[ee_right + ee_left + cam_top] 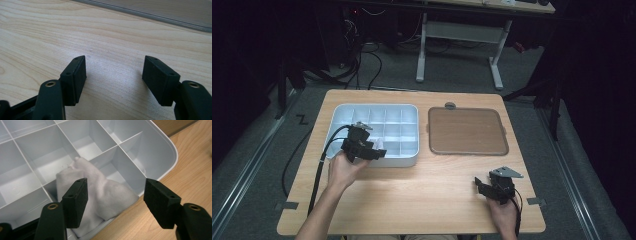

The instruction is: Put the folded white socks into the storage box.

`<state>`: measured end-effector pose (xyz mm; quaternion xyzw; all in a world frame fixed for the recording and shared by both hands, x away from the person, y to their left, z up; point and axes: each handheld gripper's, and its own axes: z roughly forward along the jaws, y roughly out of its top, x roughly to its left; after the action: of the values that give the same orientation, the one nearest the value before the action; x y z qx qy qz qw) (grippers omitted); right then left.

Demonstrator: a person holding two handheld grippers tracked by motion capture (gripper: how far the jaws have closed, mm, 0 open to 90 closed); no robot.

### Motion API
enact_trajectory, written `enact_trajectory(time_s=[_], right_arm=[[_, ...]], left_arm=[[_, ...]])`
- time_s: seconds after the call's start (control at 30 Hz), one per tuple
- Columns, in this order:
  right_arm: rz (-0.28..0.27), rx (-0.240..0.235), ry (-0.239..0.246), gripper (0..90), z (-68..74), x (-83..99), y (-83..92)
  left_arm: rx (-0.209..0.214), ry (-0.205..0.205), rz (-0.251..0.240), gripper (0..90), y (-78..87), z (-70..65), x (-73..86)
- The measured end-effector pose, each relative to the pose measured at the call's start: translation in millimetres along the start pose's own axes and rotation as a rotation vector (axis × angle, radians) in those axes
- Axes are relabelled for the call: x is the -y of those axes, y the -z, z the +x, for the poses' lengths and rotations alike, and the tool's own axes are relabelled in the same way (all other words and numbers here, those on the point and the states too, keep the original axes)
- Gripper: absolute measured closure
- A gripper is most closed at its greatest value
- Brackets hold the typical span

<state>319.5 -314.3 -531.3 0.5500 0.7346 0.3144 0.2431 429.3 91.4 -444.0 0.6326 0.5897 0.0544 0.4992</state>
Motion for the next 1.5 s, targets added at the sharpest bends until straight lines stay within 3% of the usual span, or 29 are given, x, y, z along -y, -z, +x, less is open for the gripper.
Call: enact_trajectory(time_s=[0.03,0.23,0.4,0.77,1.13,1.27,1.5], right_arm=[[0.000,0.000,0.000,36.2,0.0,0.0,0.0],[0.001,0.001,0.000,36.2,0.1,0.0,0.1],[0.000,0.001,0.001,36.2,0.2,0.0,0.0],[0.001,0.001,0.000,36.2,0.3,0.0,0.0],[0.001,0.002,0.001,36.2,0.4,0.0,0.0],[0.001,0.002,0.000,36.2,0.4,0.0,0.0],[0.002,0.002,0.001,36.2,0.5,0.0,0.1]], left_arm=[[-0.018,-0.019,0.005,37.4,-3.1,1.4,1.3],[-0.067,-0.047,0.017,43.9,-9.4,7.9,2.6],[-0.109,-0.076,-0.001,48.0,-12.6,13.1,2.5],[-0.179,-0.105,-0.017,61.8,-20.7,26.0,1.0],[-0.202,-0.137,0.013,74.4,-29.9,31.4,4.8],[-0.205,-0.132,0.027,75.7,-32.8,33.5,5.2],[-0.228,-0.163,0.054,79.2,-40.7,34.9,10.4]])
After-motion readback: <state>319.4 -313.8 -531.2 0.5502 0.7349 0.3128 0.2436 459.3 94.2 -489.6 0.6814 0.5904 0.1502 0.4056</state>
